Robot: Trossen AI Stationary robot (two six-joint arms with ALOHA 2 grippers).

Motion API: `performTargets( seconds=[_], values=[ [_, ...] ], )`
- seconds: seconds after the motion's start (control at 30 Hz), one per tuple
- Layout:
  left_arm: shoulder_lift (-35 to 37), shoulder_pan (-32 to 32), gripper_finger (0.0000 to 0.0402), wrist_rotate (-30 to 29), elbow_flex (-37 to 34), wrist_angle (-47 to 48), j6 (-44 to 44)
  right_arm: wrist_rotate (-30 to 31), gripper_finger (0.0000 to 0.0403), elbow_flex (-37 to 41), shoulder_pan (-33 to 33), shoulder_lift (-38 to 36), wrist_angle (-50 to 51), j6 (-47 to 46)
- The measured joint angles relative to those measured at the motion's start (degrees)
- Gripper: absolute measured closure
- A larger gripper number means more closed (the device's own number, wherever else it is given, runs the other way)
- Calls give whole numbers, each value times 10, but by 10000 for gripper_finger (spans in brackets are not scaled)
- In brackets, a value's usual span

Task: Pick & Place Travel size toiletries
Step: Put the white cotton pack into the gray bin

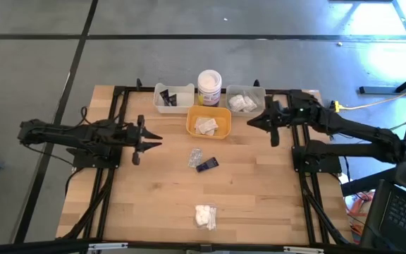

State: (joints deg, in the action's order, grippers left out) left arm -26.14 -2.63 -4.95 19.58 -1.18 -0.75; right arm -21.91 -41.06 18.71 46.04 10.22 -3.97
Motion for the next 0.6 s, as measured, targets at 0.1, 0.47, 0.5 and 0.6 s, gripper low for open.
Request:
performTargets(
  seconds=[0.1,0.47,0.5,0.6],
  values=[
    [31,0,316,0,-11,11,4,0,390,0,-26,31,-51,1],
    [86,0,316,0,-56,19,15,0,394,0,-170,93,-224,108],
    [86,0,316,0,-56,19,15,3,392,0,-186,101,-239,117],
    [86,0,315,0,-56,18,15,41,392,-12,-237,128,-248,154]
  ],
)
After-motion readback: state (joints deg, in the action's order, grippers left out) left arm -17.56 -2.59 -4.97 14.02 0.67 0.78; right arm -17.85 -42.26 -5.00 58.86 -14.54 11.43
